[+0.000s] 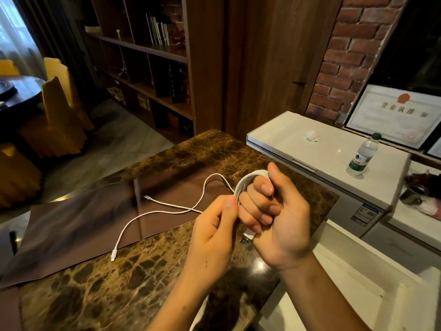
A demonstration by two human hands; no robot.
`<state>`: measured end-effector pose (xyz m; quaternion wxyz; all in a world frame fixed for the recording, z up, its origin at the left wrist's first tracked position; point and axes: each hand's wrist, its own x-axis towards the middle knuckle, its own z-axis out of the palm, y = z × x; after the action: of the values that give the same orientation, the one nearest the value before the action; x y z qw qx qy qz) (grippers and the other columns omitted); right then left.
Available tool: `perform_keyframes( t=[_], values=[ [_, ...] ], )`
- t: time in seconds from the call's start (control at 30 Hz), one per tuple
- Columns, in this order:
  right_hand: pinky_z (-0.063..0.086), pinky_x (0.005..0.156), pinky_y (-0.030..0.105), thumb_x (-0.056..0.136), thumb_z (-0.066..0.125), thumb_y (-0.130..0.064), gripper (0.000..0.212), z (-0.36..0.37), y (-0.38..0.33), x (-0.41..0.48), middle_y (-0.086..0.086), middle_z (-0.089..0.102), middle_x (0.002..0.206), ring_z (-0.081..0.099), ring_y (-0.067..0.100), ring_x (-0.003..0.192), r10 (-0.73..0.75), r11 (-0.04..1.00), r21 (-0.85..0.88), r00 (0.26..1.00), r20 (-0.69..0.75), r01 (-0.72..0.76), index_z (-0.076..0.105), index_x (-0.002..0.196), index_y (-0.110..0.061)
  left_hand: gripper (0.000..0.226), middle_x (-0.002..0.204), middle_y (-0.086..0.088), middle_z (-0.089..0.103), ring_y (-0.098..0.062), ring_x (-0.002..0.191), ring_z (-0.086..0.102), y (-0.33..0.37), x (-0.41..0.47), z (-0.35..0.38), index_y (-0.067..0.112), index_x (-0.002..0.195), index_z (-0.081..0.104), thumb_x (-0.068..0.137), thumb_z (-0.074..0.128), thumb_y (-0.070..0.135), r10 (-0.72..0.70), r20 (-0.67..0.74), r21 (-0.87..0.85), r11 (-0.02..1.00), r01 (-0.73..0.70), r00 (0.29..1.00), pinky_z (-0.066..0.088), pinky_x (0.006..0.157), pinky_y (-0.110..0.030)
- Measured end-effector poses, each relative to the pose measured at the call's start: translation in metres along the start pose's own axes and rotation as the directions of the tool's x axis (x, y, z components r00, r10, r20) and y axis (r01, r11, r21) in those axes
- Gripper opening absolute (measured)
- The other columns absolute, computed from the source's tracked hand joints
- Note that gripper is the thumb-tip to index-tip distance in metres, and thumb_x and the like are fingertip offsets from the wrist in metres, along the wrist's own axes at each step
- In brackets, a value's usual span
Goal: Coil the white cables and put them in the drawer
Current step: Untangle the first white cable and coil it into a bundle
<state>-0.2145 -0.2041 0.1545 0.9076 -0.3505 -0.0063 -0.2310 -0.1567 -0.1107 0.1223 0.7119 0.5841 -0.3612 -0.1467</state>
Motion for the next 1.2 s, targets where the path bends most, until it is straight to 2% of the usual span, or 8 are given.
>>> perform_keyframes(
  t=[0.1,0.2,0.37,0.57,0.73,0.87,0.97,1.2],
  values=[
    [0.016,0.038,0.026,0.103,0.036,-0.036,0.049,-0.007,0.002,0.001,-0.007,0.031,0.041,0.024,0.006,0.034,0.017,0.998,-0.067,0.999,-0.045,-0.02,0.044,0.059,-0.016,0.036,0.072,0.0,0.069,-0.012,0.063,0.061,-0.004,-0.003,-0.004,0.014,0.079,0.066,0.106,0.043,0.021,0.075,-0.017,0.219,0.973,-0.07,0.997,0.048,0.06,-0.027],
    [0.02,0.038,0.028,0.103,0.039,-0.037,0.051,-0.012,0.005,0.001,-0.005,0.032,0.04,0.026,0.008,0.033,0.005,0.983,-0.182,0.995,-0.097,-0.023,0.044,0.057,-0.016,0.031,0.071,0.007,0.066,-0.011,0.064,0.06,-0.007,-0.005,-0.009,0.022,0.081,0.063,0.105,0.044,0.026,0.104,-0.01,0.467,0.88,-0.087,0.995,0.044,0.058,-0.021],
    [0.049,0.048,0.03,0.09,0.058,-0.04,0.041,-0.013,0.001,0.005,0.001,0.036,0.047,0.04,0.015,0.043,0.002,0.901,-0.42,0.972,-0.237,-0.104,0.053,0.061,-0.011,0.027,0.07,0.009,0.059,-0.01,0.065,0.057,-0.005,0.001,-0.023,0.021,0.082,0.057,0.104,0.042,0.026,0.176,0.026,0.659,0.737,-0.149,0.984,0.04,0.058,-0.021],
    [0.05,0.054,0.022,0.092,0.056,-0.046,0.046,-0.014,-0.017,0.006,0.005,0.05,0.051,0.056,0.02,0.051,0.157,0.717,-0.672,0.982,-0.101,-0.183,0.063,0.056,-0.018,0.024,0.071,0.013,0.048,-0.007,0.066,0.051,-0.004,0.001,-0.04,0.034,0.082,0.042,0.103,0.032,0.04,0.089,0.22,0.784,0.577,-0.23,0.971,0.035,0.057,-0.021],
    [0.036,0.039,0.02,0.105,0.044,-0.033,0.052,-0.017,0.0,0.005,-0.009,0.049,0.048,0.043,0.005,0.04,0.053,0.737,-0.664,0.99,-0.131,-0.127,0.057,0.055,-0.025,0.03,0.077,0.008,0.056,-0.011,0.075,0.056,0.005,0.001,-0.034,0.03,0.083,0.051,0.105,0.034,0.039,-0.019,0.199,0.668,0.734,-0.122,0.98,0.043,0.064,-0.026],
    [0.03,0.037,0.023,0.103,0.044,-0.041,0.05,-0.02,0.015,0.002,0.01,0.043,0.055,0.038,0.012,0.039,0.045,0.688,-0.713,0.988,-0.145,-0.136,0.055,0.071,-0.005,0.029,0.074,0.005,0.066,-0.007,0.068,0.062,0.007,0.004,-0.024,0.024,0.083,0.056,0.105,0.041,0.035,-0.072,0.128,0.542,0.841,-0.009,0.989,0.044,0.059,-0.016],
    [0.029,0.036,0.023,0.103,0.044,-0.041,0.049,-0.021,0.017,0.002,0.004,0.043,0.053,0.038,0.012,0.039,0.028,0.739,-0.659,0.984,-0.177,-0.14,0.052,0.068,-0.008,0.032,0.071,0.008,0.067,-0.002,0.063,0.062,0.001,0.003,-0.016,0.014,0.085,0.058,0.104,0.04,0.032,-0.113,0.145,0.398,0.916,0.047,0.983,0.043,0.059,-0.011],
    [0.026,0.035,0.021,0.103,0.047,-0.04,0.045,-0.026,0.012,0.004,0.005,0.022,0.053,0.02,0.015,0.04,0.02,0.838,-0.508,0.942,-0.335,-0.198,0.039,0.068,-0.012,0.038,0.073,0.003,0.059,-0.009,0.065,0.051,-0.024,-0.011,-0.025,0.02,0.085,0.066,0.107,0.036,0.027,-0.115,0.128,0.276,0.958,0.076,0.985,0.042,0.065,-0.027]
  ],
)
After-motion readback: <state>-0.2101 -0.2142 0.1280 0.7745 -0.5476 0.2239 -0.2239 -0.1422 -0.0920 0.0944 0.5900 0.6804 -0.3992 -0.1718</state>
